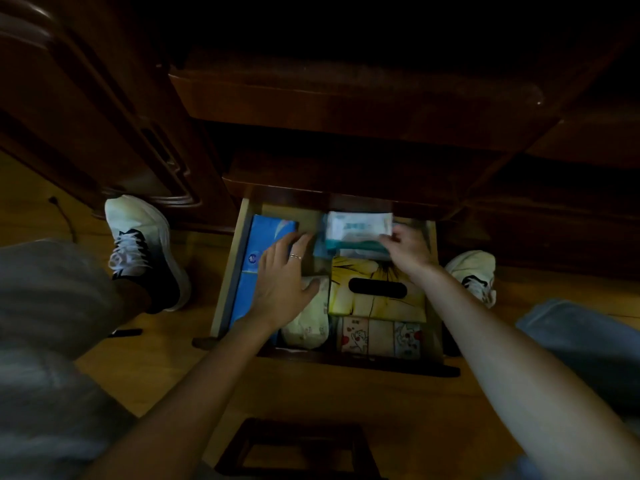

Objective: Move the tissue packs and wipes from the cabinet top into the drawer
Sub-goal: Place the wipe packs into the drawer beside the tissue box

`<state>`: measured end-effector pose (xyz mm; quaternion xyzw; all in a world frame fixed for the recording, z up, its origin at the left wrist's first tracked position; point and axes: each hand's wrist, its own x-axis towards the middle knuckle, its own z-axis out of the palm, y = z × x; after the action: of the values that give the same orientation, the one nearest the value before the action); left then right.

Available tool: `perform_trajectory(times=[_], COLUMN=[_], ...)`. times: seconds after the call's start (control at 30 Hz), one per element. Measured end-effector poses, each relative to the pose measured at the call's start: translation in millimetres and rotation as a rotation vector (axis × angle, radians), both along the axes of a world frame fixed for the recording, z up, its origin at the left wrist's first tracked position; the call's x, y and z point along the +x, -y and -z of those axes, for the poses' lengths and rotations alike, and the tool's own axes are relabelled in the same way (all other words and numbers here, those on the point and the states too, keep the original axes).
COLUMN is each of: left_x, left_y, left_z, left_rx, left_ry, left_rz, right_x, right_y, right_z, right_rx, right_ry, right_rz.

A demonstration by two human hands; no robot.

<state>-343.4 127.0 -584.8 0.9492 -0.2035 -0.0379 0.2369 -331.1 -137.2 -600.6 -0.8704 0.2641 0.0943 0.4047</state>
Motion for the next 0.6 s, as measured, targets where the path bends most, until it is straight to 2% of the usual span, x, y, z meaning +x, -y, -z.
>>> perform_trajectory(times=[0.07, 0.2, 0.3, 0.43, 0.53, 0.6], left_x=[0, -5, -6, -7, -9, -8], left_y=[-7, -21, -37, -53, -50, -48], left_z=[6, 18, 27, 39, 42, 40], left_rx=[-0.008, 0.024, 0.246, 0.447, 0.504, 0.508], left_ry=[-0.114, -0.192, -0.21, -0.38, -0.408, -0.432], left_rz=[-0.031, -0.027, -0.003, 0.036, 0.055, 0.05], right_x=[1, 8, 16, 21, 28, 30], right_y=[11, 7, 3, 9, 8, 6], right_z=[13, 35, 42, 44, 44, 41], right_rx=[-0.187, -0.428, -0.619, -0.704, -0.662, -0.597], right_ry=[-0.087, -0.203, -0.27, -0.336, -0.234, -0.258], right_rz=[0.064, 0.02, -0.083, -0.122, -0.38, -0.52])
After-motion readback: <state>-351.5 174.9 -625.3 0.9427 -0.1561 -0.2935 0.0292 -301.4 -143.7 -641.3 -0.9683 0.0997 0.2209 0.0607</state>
